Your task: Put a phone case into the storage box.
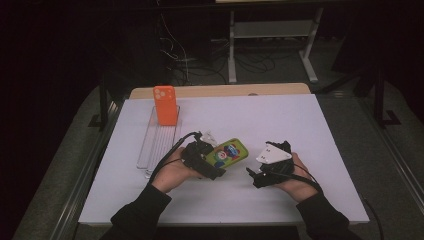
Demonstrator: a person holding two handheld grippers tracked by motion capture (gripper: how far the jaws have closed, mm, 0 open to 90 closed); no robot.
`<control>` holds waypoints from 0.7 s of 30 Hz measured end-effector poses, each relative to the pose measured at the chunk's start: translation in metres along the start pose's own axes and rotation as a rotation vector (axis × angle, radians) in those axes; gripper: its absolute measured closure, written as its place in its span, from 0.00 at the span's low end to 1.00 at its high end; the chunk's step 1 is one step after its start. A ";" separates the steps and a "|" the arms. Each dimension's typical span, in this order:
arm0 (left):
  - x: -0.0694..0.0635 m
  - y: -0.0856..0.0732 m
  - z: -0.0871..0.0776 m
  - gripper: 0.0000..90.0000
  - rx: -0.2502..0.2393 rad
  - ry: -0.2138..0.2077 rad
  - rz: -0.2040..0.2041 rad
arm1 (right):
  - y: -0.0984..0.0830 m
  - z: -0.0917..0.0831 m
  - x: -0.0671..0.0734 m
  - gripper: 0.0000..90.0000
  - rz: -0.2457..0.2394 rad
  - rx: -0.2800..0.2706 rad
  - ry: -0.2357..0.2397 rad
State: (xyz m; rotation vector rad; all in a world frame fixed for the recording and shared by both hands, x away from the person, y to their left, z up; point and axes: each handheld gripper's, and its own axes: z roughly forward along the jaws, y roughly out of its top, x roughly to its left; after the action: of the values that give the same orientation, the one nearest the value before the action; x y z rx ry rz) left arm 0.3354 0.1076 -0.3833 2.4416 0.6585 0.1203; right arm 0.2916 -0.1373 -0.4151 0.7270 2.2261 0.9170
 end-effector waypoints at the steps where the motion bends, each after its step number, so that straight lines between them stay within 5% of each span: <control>1: 0.000 0.000 0.000 0.17 -0.002 0.000 0.000 | 0.000 0.000 0.001 0.00 -0.012 0.000 -0.002; 7: 0.000 0.000 0.000 0.17 0.003 0.001 0.006 | 0.000 -0.001 0.005 0.00 -0.085 -0.008 -0.032; 11: 0.001 0.000 0.000 0.17 0.013 0.000 0.017 | 0.001 -0.001 0.009 0.00 -0.189 -0.009 -0.066; 13: -0.001 0.000 0.001 0.17 -0.011 0.000 -0.011 | 0.001 -0.001 0.011 0.00 -0.231 -0.010 -0.083; 21: -0.001 0.000 0.002 0.17 -0.004 0.000 -0.013 | 0.003 -0.001 0.023 0.00 -0.364 -0.039 -0.157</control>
State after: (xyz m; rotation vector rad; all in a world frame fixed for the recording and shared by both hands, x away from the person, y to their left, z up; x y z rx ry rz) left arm 0.3349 0.1064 -0.3848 2.4335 0.6737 0.1160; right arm 0.2763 -0.1202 -0.4200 0.3440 2.1013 0.6953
